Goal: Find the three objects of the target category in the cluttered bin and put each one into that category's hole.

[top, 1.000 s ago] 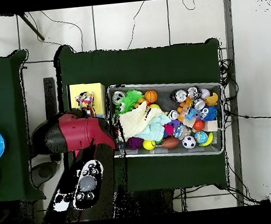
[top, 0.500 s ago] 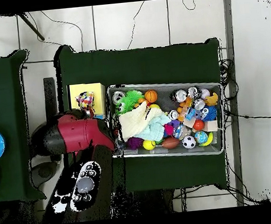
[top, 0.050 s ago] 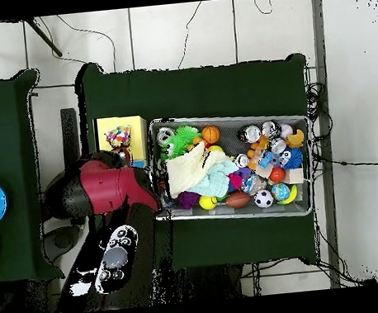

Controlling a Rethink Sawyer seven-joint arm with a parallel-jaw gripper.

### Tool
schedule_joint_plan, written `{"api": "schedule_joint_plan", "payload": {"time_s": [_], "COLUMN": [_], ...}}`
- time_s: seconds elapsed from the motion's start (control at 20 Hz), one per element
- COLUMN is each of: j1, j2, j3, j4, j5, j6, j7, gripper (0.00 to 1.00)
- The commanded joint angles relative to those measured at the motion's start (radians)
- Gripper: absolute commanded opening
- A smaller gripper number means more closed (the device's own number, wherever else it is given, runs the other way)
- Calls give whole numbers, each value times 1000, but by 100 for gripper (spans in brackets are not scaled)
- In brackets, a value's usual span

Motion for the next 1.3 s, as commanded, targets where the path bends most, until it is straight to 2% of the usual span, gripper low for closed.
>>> {"api": "schedule_joint_plan", "payload": {"time_s": [0.05, 0.9, 1.3], "j1": [2, -10, 2], "j2": [92, 106, 134], "j3": [40, 57, 47], "j4": [107, 98, 86], "j5": [-6, 3, -2], "j6": [-39, -38, -68], "j7": [213, 198, 202], "gripper": [0, 0, 0]}}
